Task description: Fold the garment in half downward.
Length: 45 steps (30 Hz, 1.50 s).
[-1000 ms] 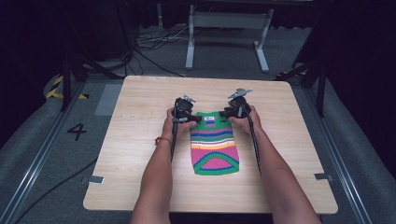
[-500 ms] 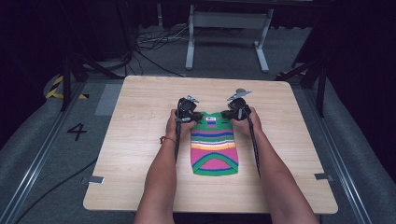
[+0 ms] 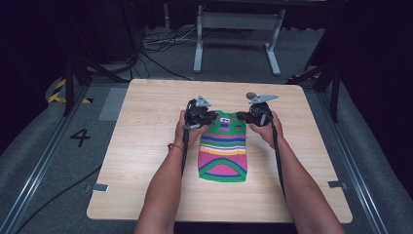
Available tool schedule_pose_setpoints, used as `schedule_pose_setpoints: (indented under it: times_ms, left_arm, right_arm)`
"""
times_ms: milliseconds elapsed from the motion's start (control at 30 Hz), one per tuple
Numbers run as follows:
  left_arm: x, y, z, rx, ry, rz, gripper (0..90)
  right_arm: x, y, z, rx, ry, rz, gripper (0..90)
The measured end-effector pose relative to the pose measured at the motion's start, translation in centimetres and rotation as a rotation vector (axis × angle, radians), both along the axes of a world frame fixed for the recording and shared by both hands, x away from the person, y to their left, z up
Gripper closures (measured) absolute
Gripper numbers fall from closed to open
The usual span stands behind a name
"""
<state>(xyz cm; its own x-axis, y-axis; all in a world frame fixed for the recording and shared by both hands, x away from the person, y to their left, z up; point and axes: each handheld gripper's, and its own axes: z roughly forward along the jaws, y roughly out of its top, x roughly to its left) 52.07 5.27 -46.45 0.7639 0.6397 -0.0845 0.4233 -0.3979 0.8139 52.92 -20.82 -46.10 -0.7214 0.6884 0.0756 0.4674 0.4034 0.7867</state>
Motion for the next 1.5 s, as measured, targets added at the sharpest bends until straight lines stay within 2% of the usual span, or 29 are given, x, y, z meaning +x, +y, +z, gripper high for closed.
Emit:
schedule_pose_setpoints:
  times_ms: [67, 200, 300, 467, 567, 633, 733, 767, 900, 1000, 1067, 1200, 1333, 1500]
  left_arm:
    - [-0.4, 0.1, 0.2, 0.007, -0.011, -0.006, 81.3]
    - [-1.4, 0.5, 0.9, 0.048, -0.043, -0.044, 81.2]
    - [-2.6, 0.9, 1.9, 0.086, -0.083, -0.103, 81.1]
    - [-4.8, 1.8, 2.7, 0.091, -0.11, -0.174, 81.1]
    - [-5.5, 2.1, 2.8, 0.089, -0.123, -0.186, 81.2]
    - [-6.4, 2.5, 3.0, 0.085, -0.143, -0.201, 81.2]
    - [-7.1, 2.6, 3.0, 0.084, -0.15, -0.211, 81.3]
    - [-7.9, 2.8, 3.0, 0.081, -0.158, -0.225, 81.3]
    - [-9.3, 2.9, 2.8, 0.106, -0.183, -0.247, 81.1]
    - [-10.0, 3.0, 2.8, 0.127, -0.186, -0.268, 81.1]
    - [-10.8, 3.2, 2.7, 0.128, -0.175, -0.294, 80.9]
    - [-12.5, 2.9, 2.2, 0.183, -0.156, -0.34, 81.2]
    - [-13.7, 3.0, 1.9, 0.19, -0.155, -0.356, 81.0]
    - [-15.9, 2.8, 1.0, 0.259, -0.136, -0.416, 80.5]
  right_arm:
    - [-0.4, -0.1, 0.2, 0.006, -0.008, 0.008, 86.7]
    - [-2.1, -0.5, 1.5, 0.043, -0.047, 0.045, 86.7]
    - [-3.3, -0.5, 2.4, 0.062, -0.083, 0.079, 86.7]
    - [-5.4, -0.1, 3.4, 0.077, -0.108, 0.144, 86.7]
    - [-6.3, 0.0, 3.7, 0.079, -0.118, 0.164, 86.7]
    - [-7.6, 0.2, 3.9, 0.061, -0.126, 0.195, 86.7]
    - [-8.4, 0.3, 4.0, 0.049, -0.13, 0.214, 86.7]
    - [-9.2, 0.2, 4.2, 0.045, -0.128, 0.235, 86.7]
    - [-10.4, -0.2, 4.4, 0.047, -0.118, 0.264, 86.6]
    - [-11.2, -0.4, 4.3, 0.053, -0.11, 0.283, 86.5]
    - [-12.0, -0.4, 4.2, 0.038, -0.11, 0.307, 86.5]
    - [-13.9, -0.4, 3.8, 0.021, -0.097, 0.359, 86.5]
    - [-15.2, -0.4, 3.3, 0.0, -0.086, 0.391, 86.4]
    - [-17.0, -0.7, 2.6, -0.019, -0.062, 0.428, 86.3]
